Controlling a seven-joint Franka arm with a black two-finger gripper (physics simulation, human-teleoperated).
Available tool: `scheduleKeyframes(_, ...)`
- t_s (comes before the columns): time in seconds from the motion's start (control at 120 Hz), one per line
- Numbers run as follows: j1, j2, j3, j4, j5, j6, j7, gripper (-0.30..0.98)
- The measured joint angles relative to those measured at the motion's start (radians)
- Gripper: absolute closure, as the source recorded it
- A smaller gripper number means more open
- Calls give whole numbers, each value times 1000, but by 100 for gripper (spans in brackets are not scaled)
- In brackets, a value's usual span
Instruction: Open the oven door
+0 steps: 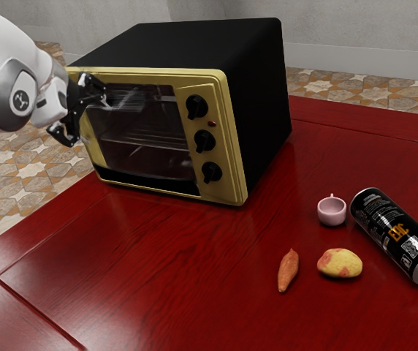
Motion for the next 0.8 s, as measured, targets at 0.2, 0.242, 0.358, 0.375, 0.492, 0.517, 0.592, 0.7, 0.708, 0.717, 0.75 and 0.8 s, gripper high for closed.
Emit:
scheduleKeyframes(0.2, 36, -479, 40, -310, -147, -50, -12, 28)
scheduleKeyframes(0.242, -49, -682, 105, -441, -218, -88, -4, 56)
scheduleKeyframes(0.358, -604, -1136, 445, -231, -307, -359, 0, 25)
scheduleKeyframes(0.375, -639, -1110, 463, -106, -317, -403, -7, 22)
scheduleKeyframes(0.492, -1001, -443, 558, 531, -216, -677, -186, 10)
scheduleKeyframes(0.517, -1116, -299, 647, 588, -168, -721, -249, 8)
scheduleKeyframes(0.592, -1220, -15, 806, 686, -77, -813, -422, 5)
scheduleKeyframes(0.7, -1314, 145, 879, 628, -18, -876, -634, 2)
scheduleKeyframes(0.708, -1322, 150, 881, 624, -16, -878, -649, 2)
scheduleKeyframes(0.717, -1328, 154, 882, 620, -14, -881, -663, 2)
scheduleKeyframes(0.75, -1344, 167, 886, 609, -7, -890, -718, 2)
scheduleKeyframes(0.8, -1349, 175, 890, 601, -6, -901, -796, 1)
